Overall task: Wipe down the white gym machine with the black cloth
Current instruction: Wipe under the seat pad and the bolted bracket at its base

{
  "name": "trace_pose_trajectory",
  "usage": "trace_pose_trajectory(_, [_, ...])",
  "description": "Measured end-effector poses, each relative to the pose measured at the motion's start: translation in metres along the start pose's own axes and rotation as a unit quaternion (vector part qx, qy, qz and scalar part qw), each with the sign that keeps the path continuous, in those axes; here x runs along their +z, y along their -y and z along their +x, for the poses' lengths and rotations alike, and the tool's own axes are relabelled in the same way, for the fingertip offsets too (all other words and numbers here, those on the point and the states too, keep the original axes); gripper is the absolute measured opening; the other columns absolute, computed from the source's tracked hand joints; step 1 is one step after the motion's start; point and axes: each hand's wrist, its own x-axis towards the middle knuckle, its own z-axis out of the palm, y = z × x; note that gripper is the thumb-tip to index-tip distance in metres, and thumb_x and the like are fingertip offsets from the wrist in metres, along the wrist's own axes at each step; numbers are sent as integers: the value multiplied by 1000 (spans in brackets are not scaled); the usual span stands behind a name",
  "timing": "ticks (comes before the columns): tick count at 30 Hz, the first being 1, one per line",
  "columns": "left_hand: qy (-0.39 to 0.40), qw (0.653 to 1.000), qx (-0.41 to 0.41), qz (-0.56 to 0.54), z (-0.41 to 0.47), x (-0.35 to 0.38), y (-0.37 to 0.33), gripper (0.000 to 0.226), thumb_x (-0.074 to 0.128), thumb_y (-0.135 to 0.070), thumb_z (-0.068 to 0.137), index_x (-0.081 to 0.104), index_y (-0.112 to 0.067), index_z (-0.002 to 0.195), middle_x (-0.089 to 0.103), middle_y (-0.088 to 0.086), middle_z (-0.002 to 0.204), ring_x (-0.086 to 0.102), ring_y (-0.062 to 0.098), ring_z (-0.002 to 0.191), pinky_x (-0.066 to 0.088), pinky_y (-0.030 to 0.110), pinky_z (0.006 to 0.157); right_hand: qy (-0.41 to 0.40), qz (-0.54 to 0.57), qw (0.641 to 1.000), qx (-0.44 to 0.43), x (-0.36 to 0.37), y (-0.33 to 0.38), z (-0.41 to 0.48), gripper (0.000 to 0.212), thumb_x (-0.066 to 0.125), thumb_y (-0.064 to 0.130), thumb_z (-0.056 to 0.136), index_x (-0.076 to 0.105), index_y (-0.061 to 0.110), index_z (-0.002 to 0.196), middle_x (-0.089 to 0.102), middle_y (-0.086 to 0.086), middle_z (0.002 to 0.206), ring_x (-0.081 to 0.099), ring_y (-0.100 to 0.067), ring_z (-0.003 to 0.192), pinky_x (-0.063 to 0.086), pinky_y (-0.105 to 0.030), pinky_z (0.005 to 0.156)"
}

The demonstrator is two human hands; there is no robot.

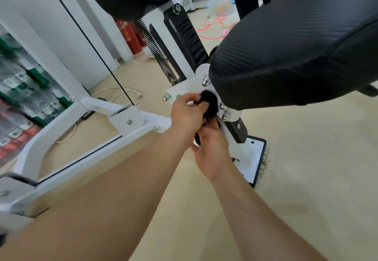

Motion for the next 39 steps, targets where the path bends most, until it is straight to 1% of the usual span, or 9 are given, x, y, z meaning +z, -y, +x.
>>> trace_pose_trajectory(2, [35, 999, -24, -7, -8, 4, 2, 15, 67, -9, 90, 61, -19, 81, 69, 14, 88, 70, 31, 81, 61, 40, 77, 7, 56, 998, 8, -8, -1, -3, 57, 38, -7, 93, 52, 28, 136, 60, 5, 135, 50, -11, 130, 45, -36, 98])
trace_pose_trajectory(6, [-38, 986, 4, -162, 3, -12, -28, 9, 60, -3, 94, 56, -10, 91, 63, 14, 91, 67, 29, 85, 61, 33, 71, 69, -20, 997, -38, 18, 14, 2, 40, 51, 13, 88, 60, 17, 127, 59, 1, 131, 52, -14, 126, 47, -41, 103])
trace_pose_trajectory(10, [-46, 944, 52, -323, 22, -38, -67, 15, 58, 0, 95, 50, -10, 87, 65, 8, 80, 68, 23, 79, 61, 34, 77, 132, -8, 988, -76, 60, 40, 15, 56, 43, -3, 94, 43, 18, 146, 50, 6, 145, 56, -1, 115, 48, -32, 100])
trace_pose_trajectory(14, [-52, 983, 113, -134, 27, -30, -52, 15, 69, -9, 88, 56, -16, 85, 69, 14, 90, 68, 29, 87, 55, 50, 90, 111, -52, 986, -116, 71, 39, 28, 49, 43, 3, 91, 57, 22, 133, 68, 2, 124, 64, -11, 115, 48, -32, 97])
trace_pose_trajectory(18, [-62, 988, 134, -52, 32, -31, -44, 11, 69, -19, 88, 59, -17, 92, 72, 12, 95, 70, 26, 91, 55, 48, 90, 73, -82, 986, -125, 70, 31, 32, 48, 42, 8, 91, 60, 27, 132, 69, 1, 122, 63, -14, 117, 48, -38, 102])
trace_pose_trajectory(26, [-27, 965, 176, -190, 47, -65, -91, 16, 56, -3, 97, 68, -10, 87, 71, 3, 80, 67, 13, 76, 56, 24, 76, 48, -139, 968, -204, 146, 42, 42, 56, 40, 11, 97, 36, 20, 151, 48, -2, 147, 47, -9, 130, 34, -24, 114])
trace_pose_trajectory(29, [-77, 962, 211, -153, 59, -74, -102, 18, 55, -5, 97, 67, -11, 84, 68, -2, 72, 62, 5, 65, 50, 17, 66, 50, -189, 951, -241, 165, 50, 49, 63, 39, 18, 89, 34, 26, 152, 45, 1, 150, 42, -12, 136, 30, -33, 118])
trace_pose_trajectory(34, [-50, 959, 254, -118, 53, -61, -82, 15, 59, -12, 96, 73, -14, 103, 75, 0, 96, 71, 14, 94, 56, 32, 90, 41, -175, 966, -186, 123, 28, 40, 55, 44, 27, 99, 32, 35, 152, 46, 14, 146, 46, -5, 132, 39, -38, 114])
trace_pose_trajectory(39, [-60, 958, 279, 30, 54, -54, -58, 21, 60, -30, 86, 70, -14, 96, 73, 4, 82, 70, 21, 79, 57, 45, 79, 8, -162, 971, -173, 106, 25, 40, 66, 38, 19, 81, 44, 31, 146, 57, 4, 139, 53, -14, 130, 42, -47, 111])
